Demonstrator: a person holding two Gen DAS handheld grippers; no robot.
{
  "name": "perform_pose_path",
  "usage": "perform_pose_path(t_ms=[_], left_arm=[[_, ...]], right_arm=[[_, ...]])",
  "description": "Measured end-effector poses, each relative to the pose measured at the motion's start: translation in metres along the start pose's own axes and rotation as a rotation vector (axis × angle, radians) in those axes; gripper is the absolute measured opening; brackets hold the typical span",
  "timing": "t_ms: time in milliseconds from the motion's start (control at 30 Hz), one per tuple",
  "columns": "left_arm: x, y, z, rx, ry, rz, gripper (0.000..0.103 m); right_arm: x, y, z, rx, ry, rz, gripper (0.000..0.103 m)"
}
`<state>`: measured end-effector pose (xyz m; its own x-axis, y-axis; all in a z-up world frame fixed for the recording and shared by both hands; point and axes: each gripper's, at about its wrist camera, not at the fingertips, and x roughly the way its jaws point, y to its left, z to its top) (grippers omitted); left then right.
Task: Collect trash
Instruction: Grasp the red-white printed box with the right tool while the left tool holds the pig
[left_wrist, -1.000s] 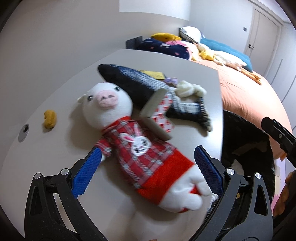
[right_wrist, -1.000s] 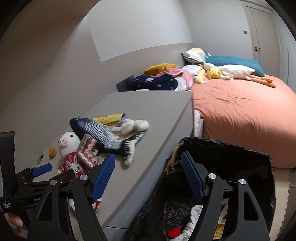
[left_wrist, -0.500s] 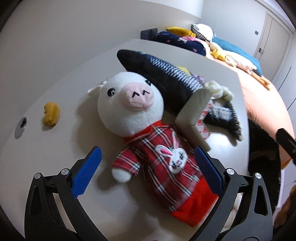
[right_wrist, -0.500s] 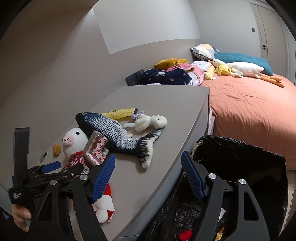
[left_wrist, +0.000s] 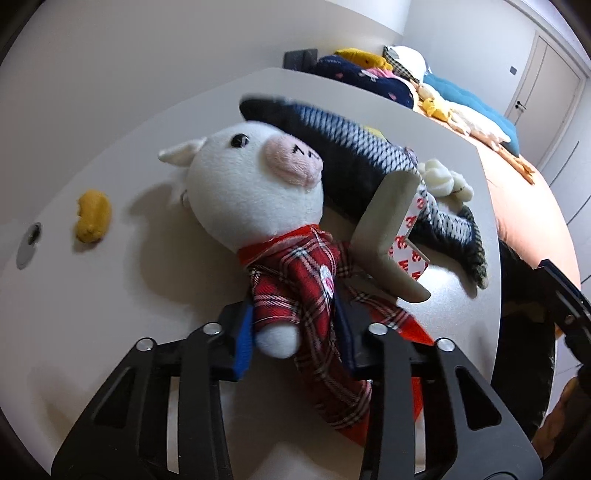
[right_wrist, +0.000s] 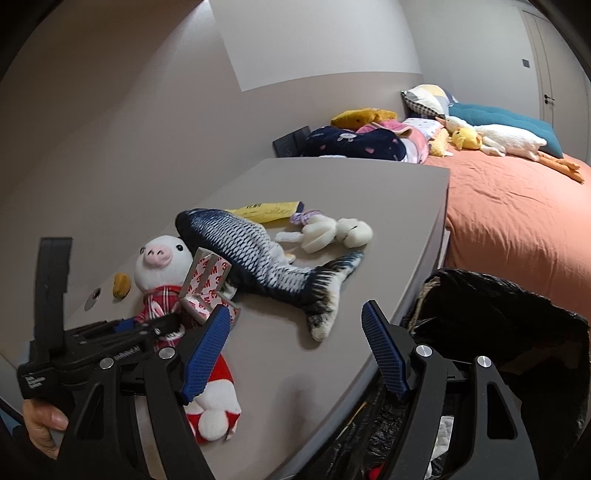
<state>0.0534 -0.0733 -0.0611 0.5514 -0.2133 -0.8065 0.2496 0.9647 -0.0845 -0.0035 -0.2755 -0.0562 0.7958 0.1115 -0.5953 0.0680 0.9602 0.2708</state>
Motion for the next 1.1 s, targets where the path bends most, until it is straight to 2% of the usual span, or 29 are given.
perform_pose_path(t_ms=[367, 733, 967, 1000, 1100], left_arm=[[-0.049, 0.044, 0.001, -0.052, -0.098, 0.073, 0.031], [-0.069, 0.094, 0.005, -0.148, -0.126, 0.147, 0.031], [-0.076, 0.112, 0.008, -0.194, -0.143, 0.146, 0.031], [-0.076, 0.113, 0.008, -0.197, -0.142, 0.145, 0.031], [-0.075, 0.115, 0.008, -0.201, -0.138, 0.14, 0.031]], right_arm=[[0.018, 0.032, 0.001, -0.061, 0.035, 0.055, 0.074], [0.056, 0.079, 0.0, -0.152, 0.121, 0.11, 0.074], [0.087, 0.086, 0.0, -0.142, 0.186, 0.066, 0.074], [0.091, 0.087, 0.0, -0.141, 0.193, 0.063, 0.073], [0.098, 0.092, -0.005, -0.166, 0.21, 0.033, 0.058]])
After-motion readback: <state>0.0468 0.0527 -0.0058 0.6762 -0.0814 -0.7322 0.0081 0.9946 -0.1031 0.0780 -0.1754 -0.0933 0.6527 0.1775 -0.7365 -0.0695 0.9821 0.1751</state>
